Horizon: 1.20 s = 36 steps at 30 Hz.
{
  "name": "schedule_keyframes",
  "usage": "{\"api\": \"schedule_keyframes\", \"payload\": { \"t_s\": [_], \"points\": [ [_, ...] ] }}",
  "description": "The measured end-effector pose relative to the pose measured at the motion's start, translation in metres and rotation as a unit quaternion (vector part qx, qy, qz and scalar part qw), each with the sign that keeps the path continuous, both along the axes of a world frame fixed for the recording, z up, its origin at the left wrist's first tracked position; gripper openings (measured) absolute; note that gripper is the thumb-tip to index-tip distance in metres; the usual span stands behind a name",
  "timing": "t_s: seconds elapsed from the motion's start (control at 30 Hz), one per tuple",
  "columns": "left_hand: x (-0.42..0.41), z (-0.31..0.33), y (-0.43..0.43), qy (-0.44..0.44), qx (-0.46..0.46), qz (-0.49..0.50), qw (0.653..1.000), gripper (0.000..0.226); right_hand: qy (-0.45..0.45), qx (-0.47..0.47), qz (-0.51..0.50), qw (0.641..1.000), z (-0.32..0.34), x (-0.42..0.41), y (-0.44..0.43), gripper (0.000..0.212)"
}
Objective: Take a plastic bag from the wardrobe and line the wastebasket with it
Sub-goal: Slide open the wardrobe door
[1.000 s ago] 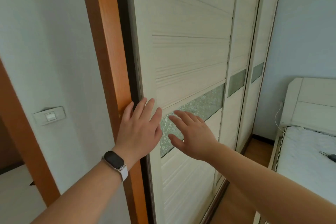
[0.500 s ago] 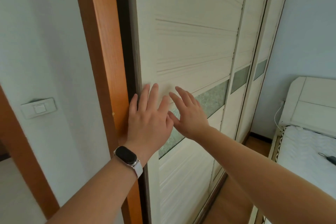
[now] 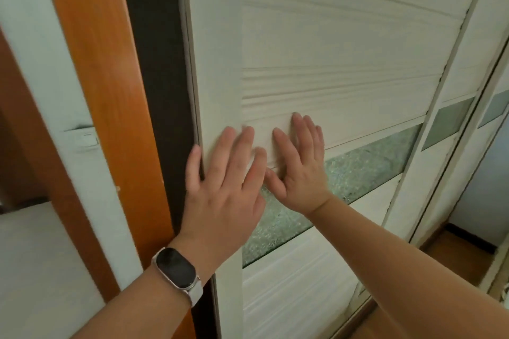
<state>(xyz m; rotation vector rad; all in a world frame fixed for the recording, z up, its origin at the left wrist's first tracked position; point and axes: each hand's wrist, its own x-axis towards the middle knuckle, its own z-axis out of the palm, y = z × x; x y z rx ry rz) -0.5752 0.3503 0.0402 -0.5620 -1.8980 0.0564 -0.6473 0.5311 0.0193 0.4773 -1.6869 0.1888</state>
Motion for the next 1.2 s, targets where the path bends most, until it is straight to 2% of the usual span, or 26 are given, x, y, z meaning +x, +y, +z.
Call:
{"api": "schedule_keyframes", "payload": {
  "t_s": [0.13,0.37,0.73,0.97,1.2],
  "points": [
    [-0.014,-0.004,0.012,0.069,0.033,0.000,0.997,0.031,0.058,0.000,0.010,0.998,0.000,-0.018,0.006,0.061],
    [-0.028,-0.008,0.043,0.099,0.037,0.026,0.994,0.034,0.071,-0.006,0.023,0.997,-0.003,-0.031,0.035,0.058],
    [-0.060,-0.007,0.143,0.092,0.039,-0.005,0.995,0.029,0.039,-0.011,0.006,0.999,-0.001,-0.052,0.135,0.054],
    [-0.082,-0.005,0.205,0.073,0.045,-0.062,0.994,0.025,0.002,-0.011,-0.006,1.000,0.002,-0.062,0.200,0.052],
    [-0.106,0.001,0.232,0.076,0.004,-0.134,0.988,0.030,-0.020,-0.018,0.004,1.000,0.001,-0.068,0.237,0.052]
  ]
}}
